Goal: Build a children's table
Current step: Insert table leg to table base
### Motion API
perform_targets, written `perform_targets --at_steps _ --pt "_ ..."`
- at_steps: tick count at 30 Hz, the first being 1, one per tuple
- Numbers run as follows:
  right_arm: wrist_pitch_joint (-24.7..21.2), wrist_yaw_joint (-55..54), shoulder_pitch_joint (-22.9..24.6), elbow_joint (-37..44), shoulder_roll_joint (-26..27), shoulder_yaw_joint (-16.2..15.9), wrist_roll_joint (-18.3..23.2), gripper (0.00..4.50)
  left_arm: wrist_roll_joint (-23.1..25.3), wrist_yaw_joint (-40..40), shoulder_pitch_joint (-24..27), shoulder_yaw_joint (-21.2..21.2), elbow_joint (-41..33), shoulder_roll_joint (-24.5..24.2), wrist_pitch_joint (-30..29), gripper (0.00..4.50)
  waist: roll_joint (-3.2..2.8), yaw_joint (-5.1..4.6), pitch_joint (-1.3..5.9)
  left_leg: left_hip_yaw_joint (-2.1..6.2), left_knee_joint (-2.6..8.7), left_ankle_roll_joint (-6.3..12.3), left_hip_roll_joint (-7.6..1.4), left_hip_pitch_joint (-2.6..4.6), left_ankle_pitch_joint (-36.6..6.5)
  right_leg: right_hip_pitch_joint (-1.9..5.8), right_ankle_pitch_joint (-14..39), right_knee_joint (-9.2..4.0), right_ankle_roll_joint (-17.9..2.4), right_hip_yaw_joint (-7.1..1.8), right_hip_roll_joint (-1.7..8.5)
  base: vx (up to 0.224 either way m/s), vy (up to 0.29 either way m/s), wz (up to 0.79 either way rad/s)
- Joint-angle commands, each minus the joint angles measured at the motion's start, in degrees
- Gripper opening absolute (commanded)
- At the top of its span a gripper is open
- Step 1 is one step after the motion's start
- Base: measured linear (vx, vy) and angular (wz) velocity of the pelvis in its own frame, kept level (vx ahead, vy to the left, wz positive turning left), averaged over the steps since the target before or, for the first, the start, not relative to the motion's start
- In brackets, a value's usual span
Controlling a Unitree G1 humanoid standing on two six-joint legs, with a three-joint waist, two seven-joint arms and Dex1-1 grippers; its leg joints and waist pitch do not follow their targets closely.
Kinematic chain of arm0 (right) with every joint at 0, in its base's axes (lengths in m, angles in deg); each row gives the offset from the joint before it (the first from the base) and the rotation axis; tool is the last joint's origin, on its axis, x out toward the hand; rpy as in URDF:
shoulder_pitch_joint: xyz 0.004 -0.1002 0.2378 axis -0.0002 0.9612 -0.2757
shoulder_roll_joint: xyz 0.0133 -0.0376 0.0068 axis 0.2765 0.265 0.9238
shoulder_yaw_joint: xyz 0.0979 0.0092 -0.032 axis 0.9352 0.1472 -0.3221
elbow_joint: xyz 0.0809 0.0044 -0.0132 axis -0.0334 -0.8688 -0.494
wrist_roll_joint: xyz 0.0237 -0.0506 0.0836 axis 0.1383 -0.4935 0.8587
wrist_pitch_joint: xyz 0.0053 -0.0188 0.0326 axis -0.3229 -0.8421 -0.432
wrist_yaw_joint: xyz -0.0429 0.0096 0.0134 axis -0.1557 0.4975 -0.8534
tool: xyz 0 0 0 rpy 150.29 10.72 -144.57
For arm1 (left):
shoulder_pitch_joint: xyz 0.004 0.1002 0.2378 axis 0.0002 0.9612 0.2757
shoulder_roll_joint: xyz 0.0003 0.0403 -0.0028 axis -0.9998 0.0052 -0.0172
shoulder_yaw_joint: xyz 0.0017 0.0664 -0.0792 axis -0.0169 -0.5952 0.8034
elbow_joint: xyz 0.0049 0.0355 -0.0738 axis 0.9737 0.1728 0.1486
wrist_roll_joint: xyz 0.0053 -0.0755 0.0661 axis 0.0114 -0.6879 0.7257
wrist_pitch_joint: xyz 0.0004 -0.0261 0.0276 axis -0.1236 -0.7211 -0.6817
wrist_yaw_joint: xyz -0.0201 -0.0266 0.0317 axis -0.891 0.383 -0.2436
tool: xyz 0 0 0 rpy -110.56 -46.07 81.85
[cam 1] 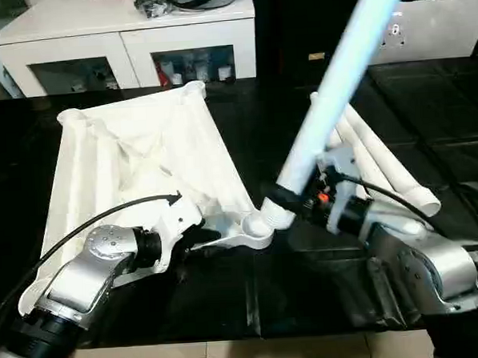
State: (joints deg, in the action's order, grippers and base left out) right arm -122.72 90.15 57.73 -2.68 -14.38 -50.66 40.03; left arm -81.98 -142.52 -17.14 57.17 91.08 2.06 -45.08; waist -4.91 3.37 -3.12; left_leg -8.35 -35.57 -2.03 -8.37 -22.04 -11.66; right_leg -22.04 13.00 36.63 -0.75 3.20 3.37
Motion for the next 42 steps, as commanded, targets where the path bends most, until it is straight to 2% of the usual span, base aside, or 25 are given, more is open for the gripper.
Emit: perform_targets --at_steps 1,2,3,4,6,9,11,12,13,14,16,17,20,21,23,25,26,28,30,32,34,36,37,40,42 --pt "0.5 0.4 -1.2 0.0 0.1 -0.6 0.0 1.89 1.6 -1.2 -0.9 -0.3 1.5 -1.0 1.3 1.01 0.6 0.01 3.7 1.19 4.44 1.78 -4.04 0.67 -6.2 2.61 5.8 -4.42 -12.0 -3.22 5.11 0.0 0.0 0.0" --pt "0.5 0.5 -1.4 0.0 0.2 -0.7 -0.1 1.89 1.9 -1.4 -1.1 -0.2 2.0 -1.1 1.8 0.98 0.41 0.04 3.71 1.23 4.48 1.67 -4.11 0.76 -6.5 2.55 5.7 -4.41 -12.0 -3.24 5.14 0.0 0.0 0.0" --pt "0.5 0.5 -1.4 0.0 0.2 -0.7 -0.1 1.89 1.9 -1.4 -1.1 -0.2 2.0 -1.1 1.8 0.98 0.46 0.02 3.72 1.23 4.48 1.63 -4.09 0.75 -6.5 2.57 5.6 -4.42 -12.1 -3.23 5.13 0.0 0.0 0.0" --pt "0.6 0.5 -1.5 -0.1 0.3 -0.7 -0.2 1.89 2.0 -1.4 -1.3 -0.1 2.5 -1.1 2.1 0.78 0.33 0.07 3.76 1.24 4.49 1.5 -4.16 0.79 -6.5 2.57 5.0 -4.29 -12.3 -3.26 5.17 0.0 0.0 0.0" --pt "0.6 0.6 -1.6 -0.2 0.3 -0.8 -0.3 1.89 2.1 -1.7 -1.4 0.0 2.9 -1.2 2.3 0.69 0.48 0.09 3.78 1.26 4.49 1.48 -4.13 0.75 -6.3 2.63 4.2 -4.22 -12.5 -3.23 5.14 0.0 0.0 0.0" --pt "0.6 0.6 -1.5 0.0 0.2 -0.8 -0.4 1.89 2.5 -2.5 -1.9 0.1 4.2 -1.4 3.1 0.46 0.07 0.01 3.82 1.28 4.44 1.27 -4.11 0.75 -6.5 2.69 3.5 -4.15 -12.8 -3.24 5.24 0.0 0.0 0.0" --pt "0.7 0.6 -1.4 0.1 0.0 -0.7 -0.4 1.89 3.0 -2.9 -2.6 0.3 6.1 -1.0 4.3 0.25 0.19 -0.1 3.76 1.25 4.5 1.06 -4.04 0.73 -7.3 2.75 4.3 -4.36 -12.6 -3.28 5.16 0.0 0.0 0.0" --pt "0.7 0.6 -1.2 0.2 -0.2 -0.7 -0.4 1.89 3.5 -3.4 -3.1 0.1 7.1 -0.8 5.4 0.22 -0.15 -0.07 3.77 1.3 4.49 0.86 -4.07 0.79 -7.5 2.72 4.5 -4.35 -12.5 -3.29 5.2 0.0 0.0 0.0" --pt "0.7 0.6 -1.1 0.4 -0.4 -0.7 -0.4 1.89 3.8 -4.0 -3.5 -0.1 7.9 -0.6 6.4 0.14 -0.22 -0.1 3.81 1.32 4.53 0.63 -4.11 0.88 -7.9 2.72 4.6 -4.35 -12.5 -3.29 5.2 0.0 0.0 0.0" --pt "0.7 0.5 -1.0 0.7 -0.6 -0.4 -0.4 1.89 4.6 -4.8 -4.2 -0.9 9.1 -0.4 8.3 0.06 -0.04 -0.23 3.7 1.33 4.6 0.59 -4.06 0.81 -8.4 2.75 5.0 -4.58 -12.3 -3.29 5.11 0.0 0.0 0.0" --pt "0.8 0.4 -0.8 0.9 -0.8 -0.1 -0.4 1.89 5.9 -6.2 -5.3 -2.1 11.0 0.0 11.7 0.01 -0.09 -0.26 3.83 1.29 4.57 0.23 -4.09 0.9 -8.6 2.85 4.9 -4.49 -12.2 -3.33 5.19 0.0 0.0 0.0" --pt "0.7 0.3 -0.9 1.0 -0.9 0.1 -0.5 1.89 6.0 -7.1 -6.2 -2.5 12.0 0.8 13.4 0.0 -0.34 -0.3 3.83 1.35 4.55 0.2 -4.11 0.84 -8.3 2.86 4.2 -4.4 -12.3 -3.34 5.24 0.0 0.0 0.0" --pt "0.8 0.5 -1.2 0.9 -1.3 0.5 -0.5 1.89 5.5 -9.4 -8.3 -3.2 13.2 2.9 16.1 0.0 0.0 -0.18 3.83 1.17 4.47 0.55 -4.12 0.98 -8.3 2.73 4.2 -4.63 -12.7 -3.38 5.22 0.0 0.0 0.0" --pt "0.8 0.5 -1.2 0.9 -1.3 0.5 -0.5 1.89 5.5 -9.4 -8.3 -3.2 13.2 2.9 16.1 0.0 -0.14 0.1 4.01 1.15 4.38 0.43 -4.21 1.19 -8.1 2.67 3.9 -4.45 -12.8 -3.38 5.25 0.0 0.0 0.0" --pt "0.8 0.7 -1.3 1.0 -1.7 0.7 -0.5 1.89 5.5 -10.7 -9.6 -4.0 13.8 4.5 17.8 0.0 0.07 0.3 3.98 1.11 4.41 0.66 -4.34 1.07 -7.6 2.71 2.9 -4.4 -13.3 -3.39 5.31 0.0 0.0 0.0" --pt "0.8 0.8 -1.3 1.0 -1.8 0.8 -0.4 1.89 5.6 -11.1 -10.1 -4.2 14.2 5.2 18.5 0.0 -0.05 0.78 4.07 1.1 4.43 0.6 -4.49 1.14 -7.6 2.64 2.5 -4.19 -13.2 -3.32 5.36 0.0 0.0 0.0" --pt "0.7 0.7 -1.2 1.1 -2.0 0.8 -0.3 1.89 6.0 -11.7 -10.9 -4.3 15.4 6.3 19.8 0.0 0.22 0.91 4.03 1.03 4.46 0.77 -4.52 1.08 -7.4 2.62 2.2 -4.21 -13.2 -3.35 5.38 0.0 0.0 0.0" --pt "0.6 0.8 -1.1 1.2 -2.3 0.8 -0.3 1.89 5.9 -12.3 -11.5 -4.4 16.3 7.6 21.1 0.0 0.03 1.26 4.06 0.92 4.37 0.82 -4.45 1.09 -7.4 2.58 2.6 -4.25 -13.0 -3.4 5.5 0.0 0.0 0.0" --pt "0.2 1.0 -0.8 1.5 -2.8 0.5 -0.3 1.89 6.2 -11.9 -12.2 -4.2 17.7 9.6 22.0 0.0 0.02 1.34 4.06 0.99 4.39 0.73 -4.47 0.98 -7.4 2.71 3.1 -4.25 -12.8 -3.37 5.62 0.0 0.0 0.0" --pt "0.1 1.0 -0.7 1.5 -3.1 -0.1 -0.7 1.89 7.3 -10.5 -12.4 -4.5 18.5 9.9 21.4 0.0 0.03 1.38 4.01 0.9 4.38 0.6 -4.48 1.15 -8.2 2.62 4.2 -4.46 -12.6 -3.36 5.58 0.0 0.0 0.0" --pt "-0.7 0.5 -0.7 1.0 -3.5 -0.9 -1.6 1.89 10.1 -5.8 -12.7 -4.3 20.8 9.9 20.1 0.0 0.12 1.19 3.96 0.95 4.43 0.75 -4.35 0.83 -8.4 2.82 5.3 -4.5 -12.1 -3.25 5.5 0.0 0.0 0.0" --pt "-1.1 0.1 -1.0 0.1 -3.6 -1.1 -2.2 1.89 12.1 -4.1 -12.4 -4.3 21.3 8.6 21.6 0.0 0.07 1.01 3.93 1.07 4.49 0.85 -4.26 0.55 -8.6 2.99 7.1 -4.69 -11.5 -3.23 5.62 0.0 0.0 0.0" --pt "-1.2 0.0 -1.0 0.0 -3.6 -1.1 -2.2 1.89 12.3 -4.0 -12.4 -4.2 21.4 8.5 21.7 0.0 0.41 0.96 3.94 1.0 4.51 0.91 -4.24 0.57 -8.6 2.99 7.7 -4.79 -11.2 -3.22 5.58 0.0 0.0 0.0" --pt "-2.1 -0.1 -1.5 -1.6 -3.9 -1.5 -2.6 1.89 10.7 -5.3 -11.2 -2.1 20.4 8.2 21.6 0.0 0.31 0.45 3.84 0.97 4.51 0.78 -4.21 0.61 -9.2 2.68 10.4 -5.06 -11.0 -3.21 5.58 0.0 0.0 0.0" --pt "-2.3 -0.1 -1.7 -2.2 -4.2 -1.9 -2.8 1.89 10.3 -6.2 -11.1 -1.6 20.4 8.2 20.6 0.0 0.28 0.16 3.83 1.0 4.52 0.93 -4.22 0.56 -9.2 2.7 10.1 -5.03 -11.2 -3.22 5.53 0.0 0.0 0.0"
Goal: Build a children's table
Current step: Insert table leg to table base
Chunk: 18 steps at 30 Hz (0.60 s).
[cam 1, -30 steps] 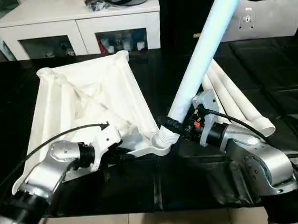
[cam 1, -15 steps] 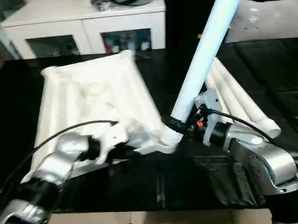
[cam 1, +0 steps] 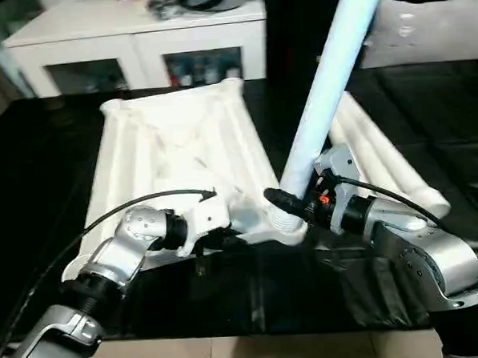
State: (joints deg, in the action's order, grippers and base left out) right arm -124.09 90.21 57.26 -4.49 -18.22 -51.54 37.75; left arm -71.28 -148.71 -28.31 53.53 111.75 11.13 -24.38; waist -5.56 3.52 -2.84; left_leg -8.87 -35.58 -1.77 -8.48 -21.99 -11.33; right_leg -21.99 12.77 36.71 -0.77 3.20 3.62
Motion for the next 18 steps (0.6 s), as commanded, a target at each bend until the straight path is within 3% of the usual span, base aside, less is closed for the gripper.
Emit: perform_targets --at_steps 1,4,9,10,11,17,18 --pt "-0.8 -0.2 -1.4 -1.0 -0.5 -1.3 -1.0 1.89 -0.9 -0.7 0.2 2.3 -0.2 -0.8 -0.5 0.0 0.9 -0.07 3.5 1.55 4.6 0.7 -4.15 0.51 -9.6 2.62 10.4 -5.1 -11.2 -3.21 5.26 0.0 0.0 0.0" --pt "-0.3 -0.1 -2.1 -2.6 -0.3 -1.5 -1.6 1.89 -2.5 -2.4 0.2 2.8 0.0 -0.7 -0.8 0.0 0.84 -0.41 3.55 1.48 4.49 0.87 -4.1 0.58 -9.5 2.54 10.4 -5.13 -11.7 -3.24 5.31 0.0 0.0 0.0" --pt "-0.3 1.3 -3.9 -4.9 0.4 -2.4 -1.7 1.89 -4.4 -4.8 0.8 3.0 -0.9 -0.9 -1.4 0.0 0.76 -0.46 3.78 1.46 4.36 1.75 -4.14 0.49 -7.5 2.69 5.1 -4.53 -13.1 -3.09 5.25 0.0 0.0 0.0" --pt "-0.7 2.0 -4.4 -5.5 0.3 -2.8 -1.7 1.89 -4.3 -4.9 0.9 3.0 -1.0 -0.8 -1.5 0.0 0.77 -0.53 3.7 1.4 4.33 1.83 -4.1 0.44 -8.0 2.71 5.6 -4.68 -13.2 -3.11 5.26 0.0 0.0 0.0" --pt "-1.0 2.7 -4.8 -5.9 0.1 -3.3 -1.7 1.89 -4.0 -4.5 1.0 3.4 -1.0 -0.6 -1.6 0.0 1.39 -0.47 3.61 1.32 4.32 2.04 -4.11 0.44 -8.1 2.79 6.6 -4.72 -13.2 -3.19 5.38 0.0 0.0 0.0" --pt "-1.3 4.6 -5.9 -7.8 -1.0 -4.8 -2.4 1.89 -4.1 -4.6 1.1 4.3 -0.7 -0.1 -1.8 0.0 1.24 -0.6 3.52 1.2 4.33 1.95 -4.14 0.54 -8.1 2.59 9.3 -4.97 -12.5 -3.19 5.24 0.0 0.0 0.0" --pt "-1.1 4.7 -6.1 -8.8 -0.9 -4.7 -2.6 1.89 -4.1 -4.7 1.1 4.3 -0.8 -0.1 -1.8 0.0 1.45 -0.64 3.53 1.21 4.34 2.08 -4.15 0.46 -7.8 2.63 9.2 -4.92 -12.4 -3.21 5.25 0.0 0.0 0.0"
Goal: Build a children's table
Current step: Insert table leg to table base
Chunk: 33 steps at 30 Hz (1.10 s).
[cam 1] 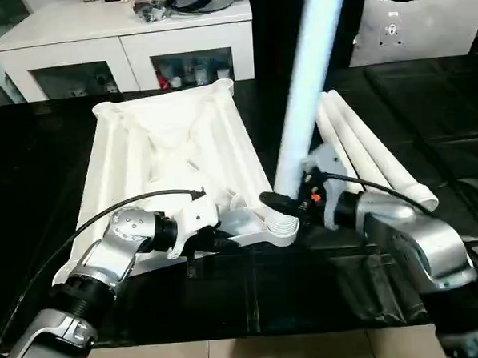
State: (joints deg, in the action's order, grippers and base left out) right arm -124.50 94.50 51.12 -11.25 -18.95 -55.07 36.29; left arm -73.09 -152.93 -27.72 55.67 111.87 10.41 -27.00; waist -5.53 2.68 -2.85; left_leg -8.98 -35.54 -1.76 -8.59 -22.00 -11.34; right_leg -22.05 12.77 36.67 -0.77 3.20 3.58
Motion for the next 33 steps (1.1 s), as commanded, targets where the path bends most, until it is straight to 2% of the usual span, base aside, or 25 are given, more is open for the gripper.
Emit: perform_targets --at_steps 1,4,5,7,11,13,17,18,19,20,23,25,28,29,30,32,33 --pt "-0.6 0.5 -0.1 -2.5 -0.1 -1.1 -1.2 1.89 -2.3 -0.5 0.5 2.2 -1.0 0.7 0.8 0.0 1.37 0.11 3.52 1.31 4.3 2.12 -4.03 0.46 -7.8 2.68 9.4 -4.92 -12.4 -3.18 5.29 0.0 0.0 0.0" --pt "1.1 0.9 0.1 -6.3 1.1 0.4 -0.6 1.89 -2.5 0.1 0.5 2.6 -1.4 0.9 1.0 0.0 1.39 -0.01 3.49 1.28 4.28 2.21 -4.06 0.47 -8.2 2.59 9.9 -5.0 -12.5 -3.18 5.37 0.0 0.0 0.0" --pt "1.2 0.9 0.1 -6.3 1.1 0.4 -0.6 1.89 -2.5 0.1 0.6 2.6 -1.4 0.9 1.0 0.0 1.17 -0.03 3.42 1.32 4.33 2.13 -4.08 0.47 -8.6 2.55 10.5 -5.04 -12.5 -3.19 5.39 0.0 0.0 0.0" --pt "2.8 1.0 1.0 -8.1 1.6 1.8 0.3 1.88 -2.8 0.7 0.6 3.2 -1.6 1.4 0.7 0.0 1.3 -0.2 3.36 1.29 4.4 1.87 -4.11 0.56 -9.8 2.52 12.1 -5.29 -12.4 -3.23 5.44 0.0 0.0 0.0" --pt "4.5 1.2 4.3 -10.0 2.2 4.3 1.7 1.88 -2.9 1.8 0.6 4.2 -1.5 1.9 0.3 0.0 1.37 -0.14 3.42 1.33 4.44 2.22 -4.18 0.54 -9.5 2.51 11.8 -5.27 -12.2 -3.24 5.43 0.0 0.0 0.0" --pt "6.7 1.2 7.2 -9.9 2.1 4.2 1.1 1.88 -3.1 2.0 0.7 4.5 -1.5 2.0 0.1 0.0 0.82 -0.1 3.44 1.4 4.53 2.26 -4.22 0.51 -9.7 2.48 11.0 -5.21 -12.4 -3.15 5.38 0.0 0.0 0.0" --pt "9.8 1.7 10.5 -8.1 1.6 3.2 -0.3 1.88 -3.2 2.3 0.6 4.9 -1.4 2.1 0.1 0.0 1.01 0.06 3.62 1.37 4.53 2.97 -4.24 0.53 -8.9 2.61 8.9 -5.15 -12.5 -3.13 5.38 0.0 0.0 0.0" --pt "11.1 1.7 11.0 -7.1 0.6 1.7 -2.0 1.88 -3.0 2.2 0.5 4.7 -1.3 2.0 0.2 0.0 0.99 0.09 3.63 1.38 4.55 3.1 -4.23 0.49 -8.8 2.58 8.8 -5.13 -12.5 -3.09 5.35 0.0 0.0 0.0" --pt "12.8 2.2 11.0 -6.4 -1.0 -0.7 -4.8 1.88 -2.5 1.7 0.5 4.5 -1.4 1.8 0.4 0.0 0.69 0.14 3.63 1.38 4.53 3.07 -4.22 0.54 -8.7 2.52 8.7 -5.2 -12.4 -3.01 5.24 0.0 0.0 0.0" --pt "13.4 2.4 10.9 -6.2 -1.5 -1.5 -5.7 1.88 -2.3 1.6 0.5 4.4 -1.4 1.7 0.4 0.0 0.76 0.15 3.61 1.38 4.55 2.98 -4.28 0.53 -8.8 2.54 8.7 -5.21 -12.3 -3.0 5.25 0.0 0.0 0.0" --pt "14.0 2.9 10.6 -6.1 -2.2 -2.7 -6.8 1.88 -2.1 1.3 0.5 4.3 -1.5 1.6 0.4 0.0 0.77 0.05 3.46 1.33 4.63 2.98 -4.11 0.5 -9.9 2.57 10.4 -5.43 -11.8 -3.07 5.29 0.0 0.0 0.0" --pt "14.7 5.8 8.4 -7.6 -3.0 -5.5 -8.4 1.88 -1.4 0.4 0.5 3.9 -1.5 0.9 0.8 0.0 0.82 0.01 3.41 1.44 4.71 2.83 -4.23 0.56 -11.1 2.49 12.5 -5.54 -11.8 -3.1 5.37 0.0 0.0 0.0" --pt "14.8 8.7 7.1 -9.2 -3.8 -8.5 -9.8 1.88 -0.8 -0.2 0.2 3.6 -1.2 0.3 1.2 0.0 0.78 -0.16 3.38 1.51 4.79 2.74 -4.3 0.53 -11.4 2.5 11.8 -5.43 -12.2 -3.16 5.32 0.0 0.0 0.0" --pt "14.8 8.7 7.1 -9.2 -3.8 -8.6 -9.9 1.88 -0.8 -0.2 0.2 3.6 -1.2 0.3 1.2 0.0 0.71 -0.09 3.39 1.51 4.82 2.73 -4.32 0.6 -11.6 2.47 11.8 -5.47 -12.2 -3.14 5.35 0.0 0.0 0.0" --pt "14.6 9.9 7.3 -9.2 -4.5 -9.9 -9.8 1.88 -0.7 -0.4 0.0 3.6 -1.0 0.2 1.3 0.0 0.9 -0.13 3.43 1.52 4.85 2.69 -4.4 0.58 -11.6 2.55 11.0 -5.48 -12.3 -3.19 5.39 0.0 0.0 0.0" --pt "14.1 11.6 8.0 -8.6 -5.2 -10.9 -9.3 1.88 -0.7 -0.8 -0.4 3.6 -0.6 0.1 1.4 0.0 0.9 -0.13 3.5 1.52 4.87 2.79 -4.38 0.63 -11.3 2.62 9.8 -5.4 -12.5 -3.19 5.34 0.0 0.0 0.0" --pt "14.0 12.8 8.8 -7.9 -5.7 -11.5 -9.1 1.88 -0.7 -1.2 -0.7 3.5 -0.4 0.0 1.5 0.0 1.16 -0.08 3.5 1.54 4.95 3.06 -4.42 0.61 -11.1 2.65 9.2 -5.37 -12.5 -3.18 5.36 0.0 0.0 0.0"
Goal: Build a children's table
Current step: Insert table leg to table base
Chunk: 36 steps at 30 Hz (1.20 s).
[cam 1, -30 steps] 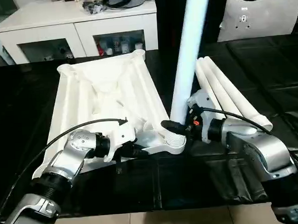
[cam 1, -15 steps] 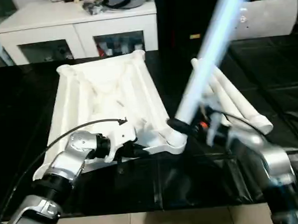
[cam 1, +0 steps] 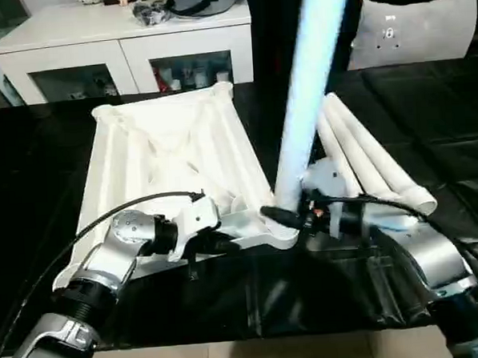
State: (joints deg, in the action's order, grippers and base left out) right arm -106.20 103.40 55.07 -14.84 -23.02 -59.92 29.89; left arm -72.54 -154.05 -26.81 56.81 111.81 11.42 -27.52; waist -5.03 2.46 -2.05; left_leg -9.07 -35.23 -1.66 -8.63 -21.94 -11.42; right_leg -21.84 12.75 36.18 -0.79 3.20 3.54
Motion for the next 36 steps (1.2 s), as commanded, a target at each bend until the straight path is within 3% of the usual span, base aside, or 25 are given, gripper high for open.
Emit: perform_targets --at_steps 1,2,3,4,5,7,8,9,10,11,13,15,19,21,24,25,26,27,29,30,34,35,36 --pt "-4.8 4.4 5.1 -3.9 -1.7 -6.7 -2.2 1.88 -1.2 -0.4 -1.9 2.3 -0.1 -1.0 2.1 0.0 0.6 0.19 2.73 1.58 4.7 3.07 -4.43 0.66 -11.1 2.36 9.0 -4.99 -12.4 -3.16 5.35 0.0 0.0 0.0" --pt "-6.3 6.1 6.3 -2.3 -2.0 -7.1 -0.6 1.88 -1.2 -1.6 -2.9 1.9 0.8 -1.2 2.4 0.0 0.47 0.14 2.01 1.57 4.91 3.21 -4.39 0.57 -11.8 2.0 9.5 -5.27 -12.3 -3.24 5.33 0.0 0.0 0.0" --pt "-6.9 6.6 6.7 -1.7 -2.1 -7.1 0.0 1.88 -1.2 -2.0 -3.3 1.8 1.0 -1.2 2.5 0.0 0.89 0.18 1.66 1.51 5.09 3.26 -4.33 0.6 -13.1 2.03 11.1 -5.53 -11.7 -3.35 5.24 0.0 0.0 0.0" --pt "-7.6 6.8 7.0 -1.1 -1.9 -7.1 0.6 1.88 -1.1 -2.5 -3.9 1.7 1.5 -1.3 2.6 0.0 0.93 0.31 1.79 1.57 5.13 3.08 -4.49 0.91 -13.2 2.08 11.3 -5.5 -11.8 -3.41 5.49 0.0 0.0 0.0" --pt "-8.4 6.9 7.1 -0.7 -1.5 -7.1 1.0 1.88 -1.1 -2.8 -5.0 1.7 2.4 -1.2 2.7 0.0 0.95 0.31 0.94 1.62 5.51 2.81 -4.47 0.87 -14.8 1.65 13.3 -5.77 -11.5 -3.43 5.27 0.0 0.0 0.0" --pt "-8.8 7.0 7.0 -0.4 -1.1 -7.2 1.5 1.88 -0.8 -3.0 -6.4 1.8 3.5 -1.1 2.8 0.0 1.07 0.25 0.49 1.68 5.91 1.65 -4.53 1.29 -17.7 1.46 16.8 -6.1 -11.0 -3.49 5.34 0.0 0.0 0.0" --pt "-9.4 6.9 6.9 0.2 -0.4 -7.1 2.3 1.88 -0.5 -3.3 -8.3 1.9 5.3 -1.1 3.2 0.0 1.07 0.29 0.37 1.66 6.0 1.3 -4.47 1.52 -18.8 1.38 18.3 -6.31 -10.7 -3.54 5.29 0.0 0.0 0.0" --pt "-10.0 6.6 6.9 0.8 0.1 -7.0 2.9 1.88 -0.2 -3.6 -9.7 2.1 6.6 -1.1 3.3 0.0 1.12 0.31 -0.46 1.67 6.35 0.52 -4.4 1.88 -21.5 1.01 22.2 -6.86 -9.9 -3.68 5.39 0.0 0.0 0.0" --pt "-10.4 6.2 6.9 1.2 0.6 -6.9 3.1 1.88 0.2 -4.1 -11.0 2.3 7.9 -1.2 3.7 0.0 1.19 0.39 -0.6 1.77 6.5 -0.5 -4.42 2.54 -23.8 0.83 25.6 -7.23 -9.3 -3.8 5.47 0.0 0.0 0.0" --pt "-10.7 5.7 6.9 1.8 1.0 -7.0 3.2 1.88 0.5 -4.5 -12.2 2.6 9.2 -1.5 4.0 0.0 1.0 0.54 -0.66 1.97 6.66 -0.95 -4.54 2.61 -23.7 0.96 25.3 -7.21 -9.3 -3.86 5.68 0.0 0.0 0.0" --pt "-10.5 4.2 7.1 2.1 2.0 -6.9 2.9 1.88 1.4 -4.3 -13.2 2.8 10.8 -2.4 4.8 0.0 1.39 0.56 -0.76 1.99 7.11 -0.42 -4.81 1.74 -18.9 1.74 17.7 -6.7 -10.6 -3.87 5.71 0.0 0.0 0.0" --pt "-10.4 3.8 7.1 2.1 2.3 -6.9 2.9 1.88 1.7 -4.1 -13.5 2.9 11.3 -2.6 4.9 0.0 1.33 0.44 -1.04 1.89 7.12 0.19 -4.87 1.37 -16.9 1.88 14.5 -6.38 -11.6 -3.82 5.86 0.0 0.0 0.0" --pt "-9.8 1.7 7.0 2.1 3.9 -6.6 2.2 1.88 2.0 -3.2 -13.2 3.5 11.4 -3.9 4.4 0.0 1.18 -0.09 -1.49 1.87 7.35 0.15 -5.0 1.37 -17.4 1.82 13.1 -6.27 -13.1 -3.8 5.89 0.0 0.0 0.0" --pt "-9.9 0.0 6.5 1.9 5.5 -5.6 1.8 1.88 1.6 -2.6 -12.1 4.4 10.8 -5.0 3.8 0.0 1.13 -0.2 -1.76 1.76 7.48 -0.02 -5.03 1.53 -18.4 1.68 15.0 -6.49 -13.1 -3.95 6.04 0.0 0.0 0.0" --pt "-10.0 -0.6 6.2 2.1 6.4 -5.3 1.6 1.88 1.5 -2.9 -11.0 4.8 10.2 -5.6 3.8 0.0 1.29 -0.35 -2.31 1.93 7.81 -0.83 -5.0 1.59 -21.0 1.38 22.1 -7.11 -11.4 -4.15 6.25 0.0 0.0 0.0" --pt "-10.0 -0.7 6.1 2.0 6.6 -5.2 1.7 1.88 1.6 -2.9 -10.6 4.9 10.0 -5.7 3.8 0.0 1.6 -0.39 -2.5 1.95 7.83 -0.88 -5.06 1.66 -21.3 1.16 24.4 -7.37 -10.8 -4.37 6.39 0.0 0.0 0.0" --pt "-9.7 -1.3 5.9 1.7 6.9 -5.0 1.3 1.88 1.7 -2.6 -10.0 5.0 9.5 -5.9 3.4 0.0 1.51 -0.4 -2.57 2.04 7.89 -0.87 -5.03 1.51 -21.1 1.21 25.2 -7.35 -10.6 -4.41 6.41 0.0 0.0 0.0" --pt "-9.5 -1.8 5.8 1.4 7.1 -4.9 1.1 1.88 1.7 -2.4 -9.6 5.1 9.2 -6.0 3.2 0.0 1.95 -0.44 -2.53 2.03 8.0 -0.71 -5.06 1.33 -20.2 1.26 26.0 -7.51 -10.0 -4.45 6.44 0.0 0.0 0.0" --pt "-9.2 -2.3 5.7 1.2 7.5 -4.7 0.9 1.88 1.7 -1.6 -9.2 5.5 8.6 -6.2 2.6 0.0 1.71 -0.27 -2.78 2.1 8.16 -0.51 -5.03 1.41 -20.3 0.86 28.8 -7.78 -8.9 -4.52 6.54 0.0 0.0 0.0" --pt "-8.5 -3.9 5.4 0.3 8.3 -4.0 0.3 1.88 1.1 0.2 -7.3 6.5 5.4 -6.6 0.3 0.0 2.13 -0.23 -2.8 2.02 8.22 -0.46 -5.08 1.53 -20.2 0.7 29.9 -8.0 -8.6 -4.59 6.47 0.0 0.0 0.0" --pt "-6.9 -7.1 4.8 -1.2 10.0 -2.6 -0.9 1.88 -0.5 3.3 -2.1 8.6 -3.5 -7.1 -5.9 0.0 1.92 -0.58 -3.13 2.23 8.68 -0.91 -5.16 0.82 -19.6 0.8 29.1 -7.67 -8.9 -4.39 6.39 0.0 0.0 0.0" --pt "-5.8 -9.8 3.6 -2.5 11.5 -0.8 -1.2 1.88 -0.7 6.9 4.2 10.4 -13.3 -6.7 -11.4 0.0 2.14 -0.83 -2.7 2.2 8.66 -1.4 -5.5 0.89 -18.3 0.95 25.7 -6.95 -10.1 -4.49 6.51 0.0 0.0 0.0" --pt "-5.6 -10.6 3.3 -2.9 12.0 -0.2 -1.3 1.88 -0.7 8.0 6.3 10.9 -16.5 -6.6 -13.1 0.0 2.08 -1.29 -2.92 2.3 8.76 -1.07 -5.38 0.24 -17.6 1.19 24.1 -6.78 -10.6 -4.27 6.38 0.0 0.0 0.0"
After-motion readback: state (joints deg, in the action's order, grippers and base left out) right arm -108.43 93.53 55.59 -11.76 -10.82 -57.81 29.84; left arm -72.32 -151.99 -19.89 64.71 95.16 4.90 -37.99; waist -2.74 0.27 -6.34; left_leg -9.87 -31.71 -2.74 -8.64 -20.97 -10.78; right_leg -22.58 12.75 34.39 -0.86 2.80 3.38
